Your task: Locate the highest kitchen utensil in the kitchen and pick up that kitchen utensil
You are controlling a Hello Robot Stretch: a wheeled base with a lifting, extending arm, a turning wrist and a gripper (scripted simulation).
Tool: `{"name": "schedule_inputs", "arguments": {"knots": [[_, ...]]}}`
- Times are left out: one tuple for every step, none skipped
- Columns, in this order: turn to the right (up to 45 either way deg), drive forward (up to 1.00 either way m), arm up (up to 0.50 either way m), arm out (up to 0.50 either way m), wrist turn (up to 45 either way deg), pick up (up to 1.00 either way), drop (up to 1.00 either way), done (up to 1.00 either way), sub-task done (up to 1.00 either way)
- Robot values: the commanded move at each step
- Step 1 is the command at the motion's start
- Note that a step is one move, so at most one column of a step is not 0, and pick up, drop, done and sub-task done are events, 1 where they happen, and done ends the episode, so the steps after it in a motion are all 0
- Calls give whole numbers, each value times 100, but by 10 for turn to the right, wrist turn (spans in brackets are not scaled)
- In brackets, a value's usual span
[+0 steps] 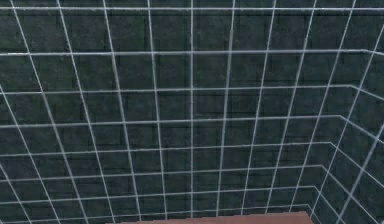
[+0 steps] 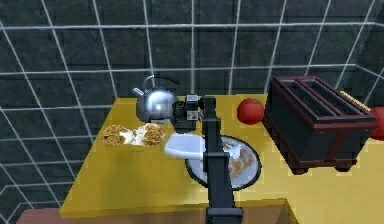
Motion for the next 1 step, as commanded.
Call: {"name": "schedule_inputs", "arguments": {"knots": [[0,0,0,0,0,100,0,0,0]]}}
